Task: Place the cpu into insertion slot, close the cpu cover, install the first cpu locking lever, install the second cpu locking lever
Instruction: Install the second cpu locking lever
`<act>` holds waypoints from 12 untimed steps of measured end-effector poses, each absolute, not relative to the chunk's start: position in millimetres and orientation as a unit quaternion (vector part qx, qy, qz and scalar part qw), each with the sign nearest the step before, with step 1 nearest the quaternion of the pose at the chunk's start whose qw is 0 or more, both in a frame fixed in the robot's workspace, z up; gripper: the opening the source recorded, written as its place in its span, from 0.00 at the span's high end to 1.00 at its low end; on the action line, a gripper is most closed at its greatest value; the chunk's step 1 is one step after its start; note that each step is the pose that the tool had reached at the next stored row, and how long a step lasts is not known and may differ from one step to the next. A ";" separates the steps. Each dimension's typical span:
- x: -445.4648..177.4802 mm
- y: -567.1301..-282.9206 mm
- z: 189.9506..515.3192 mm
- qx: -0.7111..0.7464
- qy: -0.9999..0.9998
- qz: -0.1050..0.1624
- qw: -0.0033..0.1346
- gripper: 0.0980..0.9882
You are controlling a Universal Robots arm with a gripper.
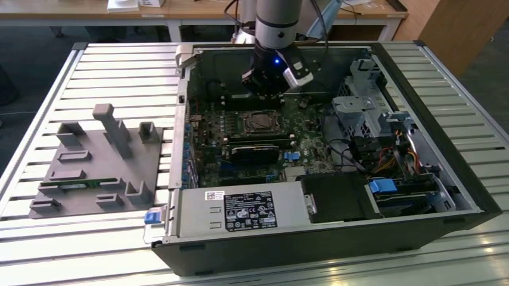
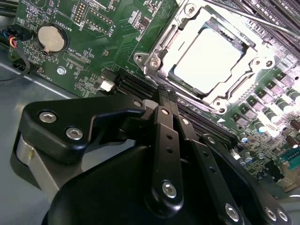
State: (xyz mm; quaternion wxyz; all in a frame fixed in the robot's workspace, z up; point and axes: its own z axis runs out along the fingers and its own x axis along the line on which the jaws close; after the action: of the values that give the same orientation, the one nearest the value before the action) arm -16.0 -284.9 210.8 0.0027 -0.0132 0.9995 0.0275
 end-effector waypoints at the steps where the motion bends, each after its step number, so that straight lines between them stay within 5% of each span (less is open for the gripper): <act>1: -16.0 -284.9 211.2 -0.013 1.000 0.028 0.003 0.99; 12: -15.9 -288.0 211.7 -0.013 1.000 0.028 0.003 0.99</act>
State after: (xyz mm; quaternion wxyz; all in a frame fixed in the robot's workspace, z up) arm -15.9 -288.0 211.7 0.0027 -0.0132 0.9995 0.0277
